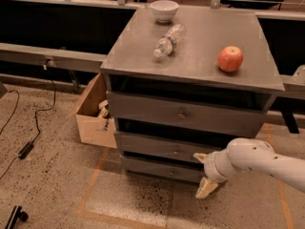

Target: Open middle drawer

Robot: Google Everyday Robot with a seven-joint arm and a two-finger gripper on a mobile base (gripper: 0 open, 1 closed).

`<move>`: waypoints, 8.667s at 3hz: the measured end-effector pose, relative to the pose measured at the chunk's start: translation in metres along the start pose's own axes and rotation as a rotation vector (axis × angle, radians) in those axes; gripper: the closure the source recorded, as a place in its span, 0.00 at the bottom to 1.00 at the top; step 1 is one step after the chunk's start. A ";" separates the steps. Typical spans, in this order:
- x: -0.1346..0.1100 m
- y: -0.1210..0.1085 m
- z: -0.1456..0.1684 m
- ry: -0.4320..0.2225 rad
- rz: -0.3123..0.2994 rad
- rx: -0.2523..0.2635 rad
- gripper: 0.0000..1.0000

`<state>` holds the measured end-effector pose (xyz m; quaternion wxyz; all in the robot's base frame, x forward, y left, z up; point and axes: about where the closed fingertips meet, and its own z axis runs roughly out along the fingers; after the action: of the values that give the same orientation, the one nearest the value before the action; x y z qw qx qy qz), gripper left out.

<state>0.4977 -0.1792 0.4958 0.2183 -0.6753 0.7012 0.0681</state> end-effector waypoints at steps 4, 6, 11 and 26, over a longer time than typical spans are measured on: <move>0.072 -0.094 0.055 0.137 0.072 0.102 0.00; 0.096 -0.110 0.068 0.174 0.096 0.107 0.16; 0.081 -0.072 0.040 0.133 0.087 -0.006 0.82; 0.079 -0.090 0.074 0.154 0.090 0.057 1.00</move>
Offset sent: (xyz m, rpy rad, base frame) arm 0.0959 -0.0324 -0.0445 -0.0964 -0.0661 -0.1017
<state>0.6019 -0.2297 0.4161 0.1794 -0.6398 0.7473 0.0058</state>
